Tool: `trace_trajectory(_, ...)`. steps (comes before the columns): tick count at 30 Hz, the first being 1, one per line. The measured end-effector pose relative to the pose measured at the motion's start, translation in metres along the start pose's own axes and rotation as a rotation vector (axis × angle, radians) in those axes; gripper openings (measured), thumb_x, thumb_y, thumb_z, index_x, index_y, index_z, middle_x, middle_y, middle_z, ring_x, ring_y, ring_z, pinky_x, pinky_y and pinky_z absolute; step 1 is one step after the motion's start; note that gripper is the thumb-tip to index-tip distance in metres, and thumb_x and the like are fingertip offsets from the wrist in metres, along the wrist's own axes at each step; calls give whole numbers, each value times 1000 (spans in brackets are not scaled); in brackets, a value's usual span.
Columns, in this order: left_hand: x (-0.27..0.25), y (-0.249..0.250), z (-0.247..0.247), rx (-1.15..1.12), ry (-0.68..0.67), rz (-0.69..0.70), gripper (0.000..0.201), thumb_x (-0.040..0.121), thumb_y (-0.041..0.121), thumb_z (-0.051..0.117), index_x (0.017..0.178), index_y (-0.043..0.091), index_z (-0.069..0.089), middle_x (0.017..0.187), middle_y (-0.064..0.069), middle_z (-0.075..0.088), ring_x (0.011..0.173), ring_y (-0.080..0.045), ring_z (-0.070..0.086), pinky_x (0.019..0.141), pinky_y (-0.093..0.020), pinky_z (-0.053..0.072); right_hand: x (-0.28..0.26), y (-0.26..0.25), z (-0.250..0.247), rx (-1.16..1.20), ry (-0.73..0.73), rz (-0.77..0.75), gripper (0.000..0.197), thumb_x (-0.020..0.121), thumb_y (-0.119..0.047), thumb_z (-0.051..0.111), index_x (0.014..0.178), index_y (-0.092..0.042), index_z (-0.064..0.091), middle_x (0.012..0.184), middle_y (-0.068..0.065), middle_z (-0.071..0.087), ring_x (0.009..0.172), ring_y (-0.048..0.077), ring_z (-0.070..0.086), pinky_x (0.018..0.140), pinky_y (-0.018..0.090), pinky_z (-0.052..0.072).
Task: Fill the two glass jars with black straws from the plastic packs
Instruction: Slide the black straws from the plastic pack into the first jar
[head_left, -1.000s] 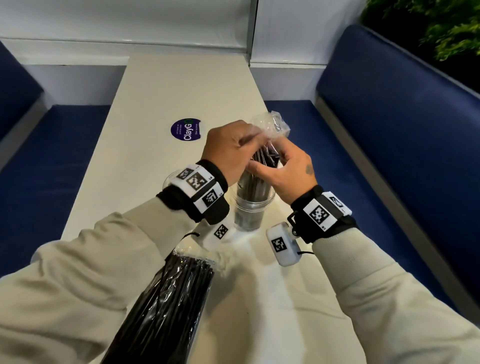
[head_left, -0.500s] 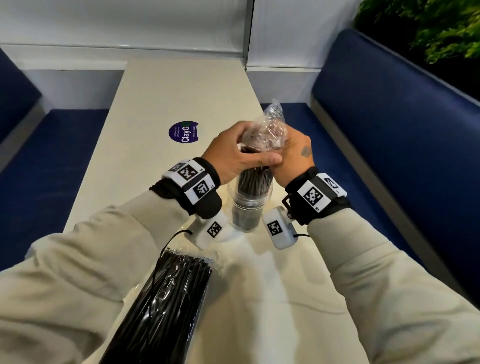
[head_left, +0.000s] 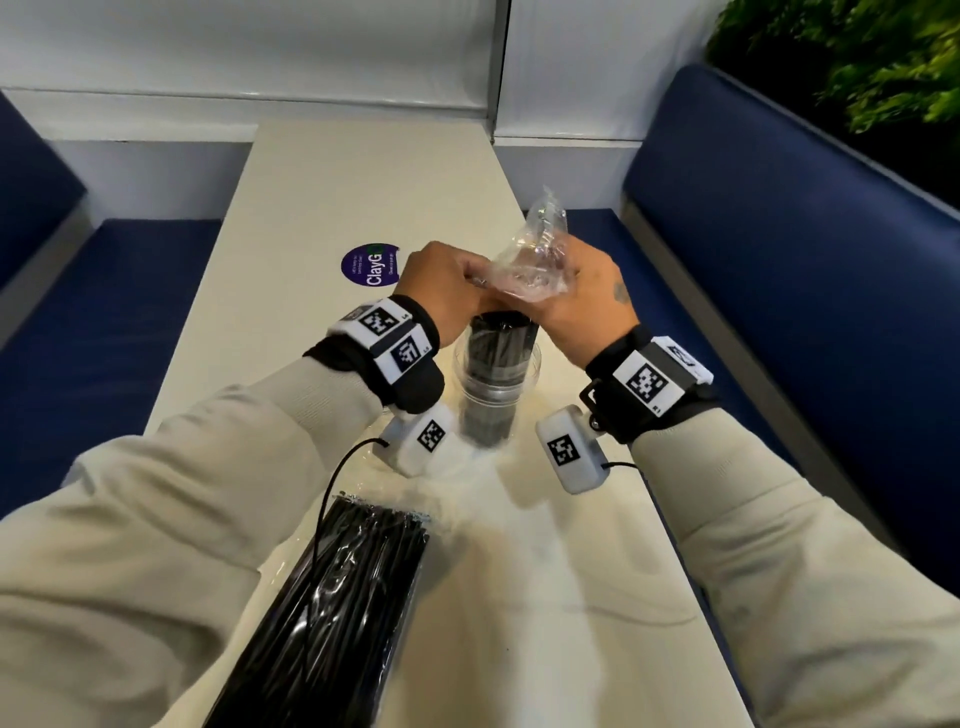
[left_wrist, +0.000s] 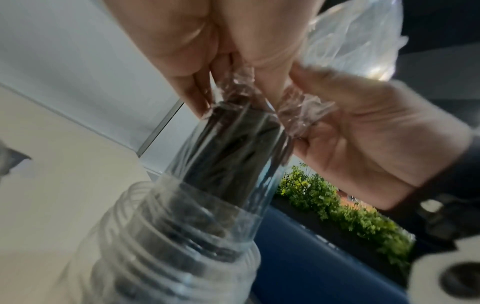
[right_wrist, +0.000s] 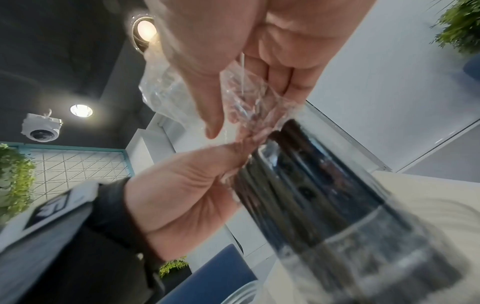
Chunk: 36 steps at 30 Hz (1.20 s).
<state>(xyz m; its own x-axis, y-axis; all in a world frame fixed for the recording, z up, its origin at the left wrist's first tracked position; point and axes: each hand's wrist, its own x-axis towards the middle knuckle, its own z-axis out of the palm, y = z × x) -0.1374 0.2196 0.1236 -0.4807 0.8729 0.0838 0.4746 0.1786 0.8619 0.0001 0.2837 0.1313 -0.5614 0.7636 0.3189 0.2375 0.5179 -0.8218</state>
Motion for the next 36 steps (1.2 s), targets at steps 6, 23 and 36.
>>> trace_trajectory(6,-1,6,2,36,130,80,41,75,-3,68,43,18,53,42,14,47,43,1,40,46,-9,34,-6,2,5,-32,67,-52,53,69,-29,82,111,-15,54,108,2,55,91,7,57,79,17,51)
trace_trajectory(23,-8,14,-18,96,-8,158,39,67,25,87,104,20,73,88,10,69,80,-2,64,66,2,43,15,2,-16,-600,-131,64,17,97,-8,51,99,-14,66,93,1,59,99,21,62,72,21,37)
trace_trajectory(36,-7,7,-17,119,116,144,14,73,14,83,81,12,72,62,19,54,52,9,49,54,-4,35,15,-6,-14,-357,-147,73,21,94,-17,58,76,-28,55,73,-9,56,64,4,49,50,6,36)
